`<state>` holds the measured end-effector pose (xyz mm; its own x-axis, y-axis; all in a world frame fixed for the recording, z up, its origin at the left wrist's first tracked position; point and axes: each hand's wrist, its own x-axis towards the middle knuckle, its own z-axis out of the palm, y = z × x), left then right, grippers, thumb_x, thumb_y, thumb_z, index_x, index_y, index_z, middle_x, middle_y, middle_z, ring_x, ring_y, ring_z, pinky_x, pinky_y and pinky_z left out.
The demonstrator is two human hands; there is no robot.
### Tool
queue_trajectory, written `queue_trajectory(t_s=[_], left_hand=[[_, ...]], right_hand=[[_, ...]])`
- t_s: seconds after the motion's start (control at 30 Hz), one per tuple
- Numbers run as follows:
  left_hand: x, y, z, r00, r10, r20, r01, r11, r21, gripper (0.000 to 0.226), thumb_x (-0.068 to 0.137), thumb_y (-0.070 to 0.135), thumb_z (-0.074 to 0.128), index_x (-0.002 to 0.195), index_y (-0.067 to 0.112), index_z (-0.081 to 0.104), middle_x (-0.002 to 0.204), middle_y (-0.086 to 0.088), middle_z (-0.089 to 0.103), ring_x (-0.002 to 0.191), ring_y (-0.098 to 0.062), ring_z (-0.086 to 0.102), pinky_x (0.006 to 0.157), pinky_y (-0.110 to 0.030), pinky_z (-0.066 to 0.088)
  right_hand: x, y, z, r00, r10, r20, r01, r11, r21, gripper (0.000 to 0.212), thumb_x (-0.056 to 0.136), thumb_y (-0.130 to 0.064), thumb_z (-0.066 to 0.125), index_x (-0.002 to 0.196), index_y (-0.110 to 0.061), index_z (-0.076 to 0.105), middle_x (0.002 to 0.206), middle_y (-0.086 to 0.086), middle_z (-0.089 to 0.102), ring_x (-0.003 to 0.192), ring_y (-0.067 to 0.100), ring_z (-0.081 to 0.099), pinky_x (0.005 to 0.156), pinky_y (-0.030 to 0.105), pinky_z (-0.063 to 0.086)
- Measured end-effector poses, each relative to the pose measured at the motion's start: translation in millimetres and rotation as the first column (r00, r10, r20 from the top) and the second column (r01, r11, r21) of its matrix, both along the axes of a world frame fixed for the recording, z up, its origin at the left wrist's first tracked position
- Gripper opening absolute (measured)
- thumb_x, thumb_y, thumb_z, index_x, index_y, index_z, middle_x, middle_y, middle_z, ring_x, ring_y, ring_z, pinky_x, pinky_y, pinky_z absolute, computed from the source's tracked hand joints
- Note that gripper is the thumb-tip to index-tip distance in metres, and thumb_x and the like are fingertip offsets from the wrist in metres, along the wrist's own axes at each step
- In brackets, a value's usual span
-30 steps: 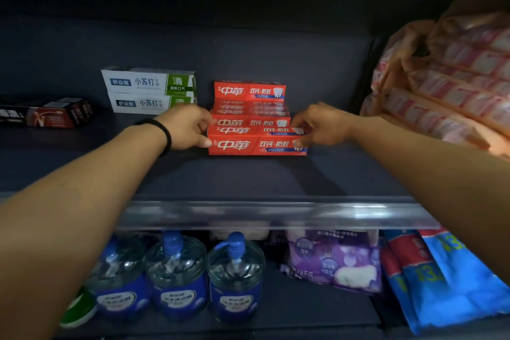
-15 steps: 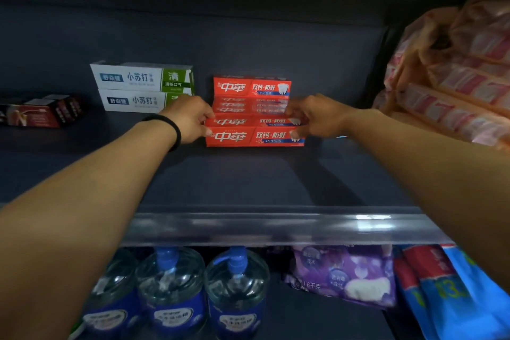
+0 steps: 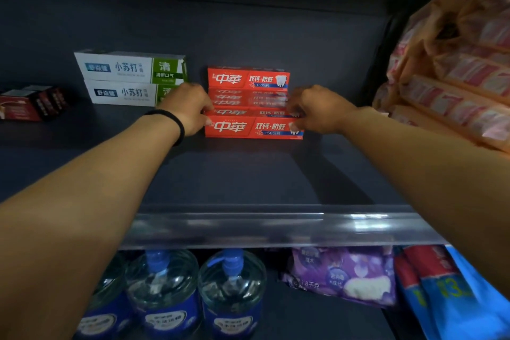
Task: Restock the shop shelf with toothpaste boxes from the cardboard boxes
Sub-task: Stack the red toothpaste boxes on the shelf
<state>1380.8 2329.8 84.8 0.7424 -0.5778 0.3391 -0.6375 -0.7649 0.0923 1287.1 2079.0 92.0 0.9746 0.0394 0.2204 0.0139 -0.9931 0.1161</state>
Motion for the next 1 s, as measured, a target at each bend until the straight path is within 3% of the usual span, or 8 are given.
queue_trajectory(t_s=[0.23, 0.67, 1.0], left_hand=[[2.9, -4.9, -2.8, 1.000, -0.010, 0.007, 0.010, 1.000, 0.009, 0.040, 0.082, 0.017, 0.072, 0.121, 0.009, 0.064, 0.120, -0.012, 0.060, 0.109, -0.028, 0.056, 0.097, -0.038, 0.045], [-1.9, -4.0, 1.1, 0.998, 0.009, 0.060, -0.014, 0.996, 0.087, 0.039, 0.084, 0.024, 0.070, 0.119, 0.007, 0.064, 0.118, -0.012, 0.057, 0.107, -0.029, 0.056, 0.093, -0.038, 0.047], [-97.5, 26.4, 23.1, 0.982, -0.165, 0.093, 0.154, 0.981, 0.114, 0.047, 0.082, 0.031, 0.071, 0.126, 0.016, 0.060, 0.123, -0.010, 0.058, 0.112, -0.029, 0.054, 0.095, -0.041, 0.047]], right_hand=[[5.5, 1.5, -4.1, 0.999, -0.043, 0.018, 0.043, 0.999, 0.018, 0.040, 0.083, -0.027, 0.072, 0.121, -0.015, 0.064, 0.122, 0.006, 0.059, 0.106, 0.024, 0.057, 0.090, 0.037, 0.050], [-1.7, 14.8, -0.9, 0.997, -0.077, -0.016, 0.076, 0.993, -0.086, 0.043, 0.089, -0.031, 0.063, 0.129, -0.016, 0.057, 0.129, 0.007, 0.055, 0.112, 0.025, 0.055, 0.092, 0.040, 0.050], [-75.9, 69.8, 24.0, 0.998, -0.043, 0.049, 0.048, 0.993, -0.106, 0.048, 0.086, -0.037, 0.063, 0.130, -0.019, 0.054, 0.129, 0.006, 0.055, 0.112, 0.031, 0.055, 0.088, 0.042, 0.050]])
